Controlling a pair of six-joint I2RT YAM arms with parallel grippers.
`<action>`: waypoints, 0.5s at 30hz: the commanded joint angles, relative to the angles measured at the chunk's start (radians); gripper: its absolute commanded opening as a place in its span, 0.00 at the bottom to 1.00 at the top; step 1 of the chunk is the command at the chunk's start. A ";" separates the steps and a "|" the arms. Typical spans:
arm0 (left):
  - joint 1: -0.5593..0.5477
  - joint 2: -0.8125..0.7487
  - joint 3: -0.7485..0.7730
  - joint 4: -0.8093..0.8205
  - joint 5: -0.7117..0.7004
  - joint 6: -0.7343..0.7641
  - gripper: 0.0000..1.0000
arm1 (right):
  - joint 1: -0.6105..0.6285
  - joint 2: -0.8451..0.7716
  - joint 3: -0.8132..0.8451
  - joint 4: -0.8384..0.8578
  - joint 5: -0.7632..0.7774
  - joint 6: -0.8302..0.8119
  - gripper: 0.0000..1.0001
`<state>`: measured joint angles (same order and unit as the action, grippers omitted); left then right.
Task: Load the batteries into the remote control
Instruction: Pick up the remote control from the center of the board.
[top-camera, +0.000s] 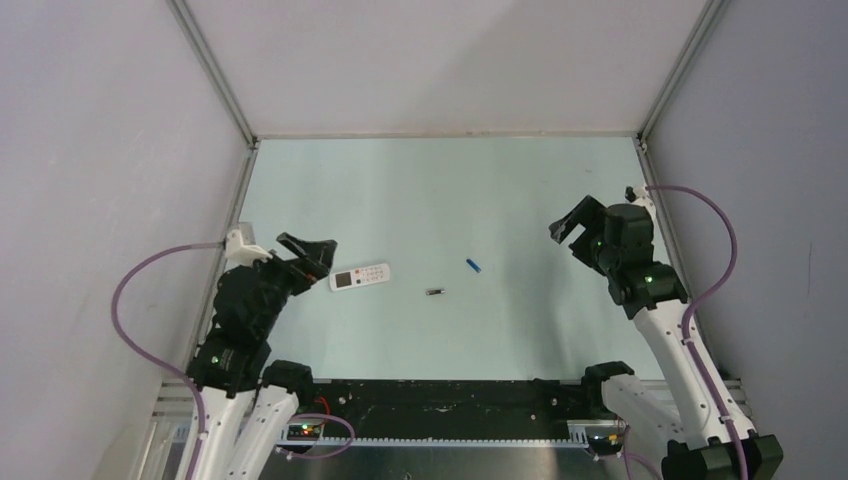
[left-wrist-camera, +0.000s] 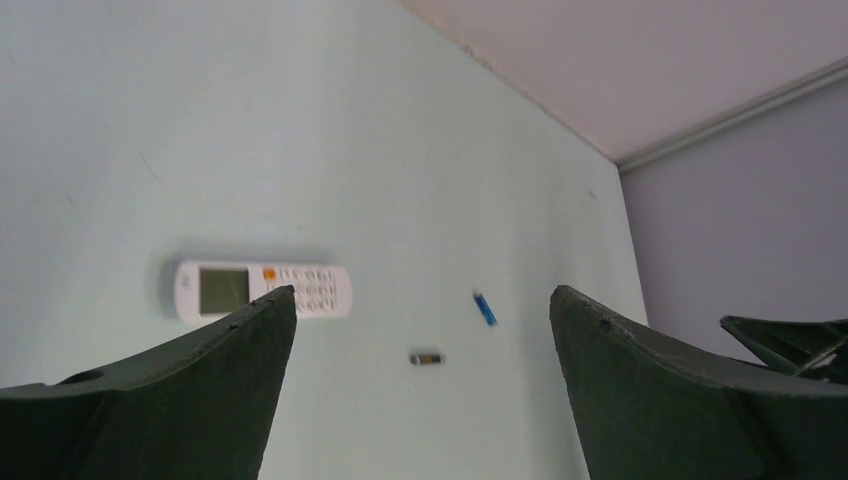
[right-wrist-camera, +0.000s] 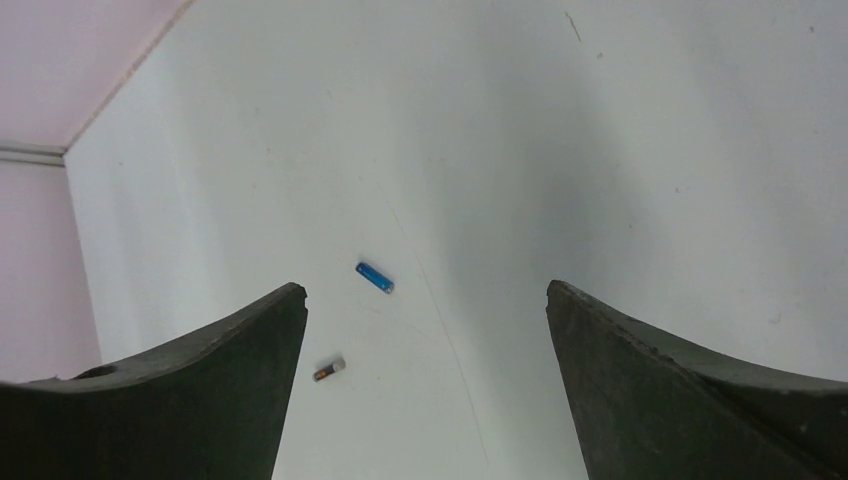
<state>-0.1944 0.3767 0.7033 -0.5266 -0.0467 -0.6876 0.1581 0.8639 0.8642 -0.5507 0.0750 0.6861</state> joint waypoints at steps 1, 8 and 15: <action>-0.002 0.047 -0.071 -0.017 0.112 -0.267 1.00 | 0.071 -0.043 -0.022 -0.100 0.138 0.050 0.93; -0.001 0.182 -0.208 -0.034 0.060 -0.631 1.00 | 0.176 -0.084 -0.085 -0.120 0.172 0.091 0.91; -0.002 0.423 -0.150 -0.034 -0.049 -0.733 1.00 | 0.211 -0.076 -0.121 -0.105 0.178 0.078 0.90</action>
<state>-0.1944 0.7124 0.4889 -0.5728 -0.0105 -1.3151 0.3550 0.7918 0.7643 -0.6762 0.2100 0.7593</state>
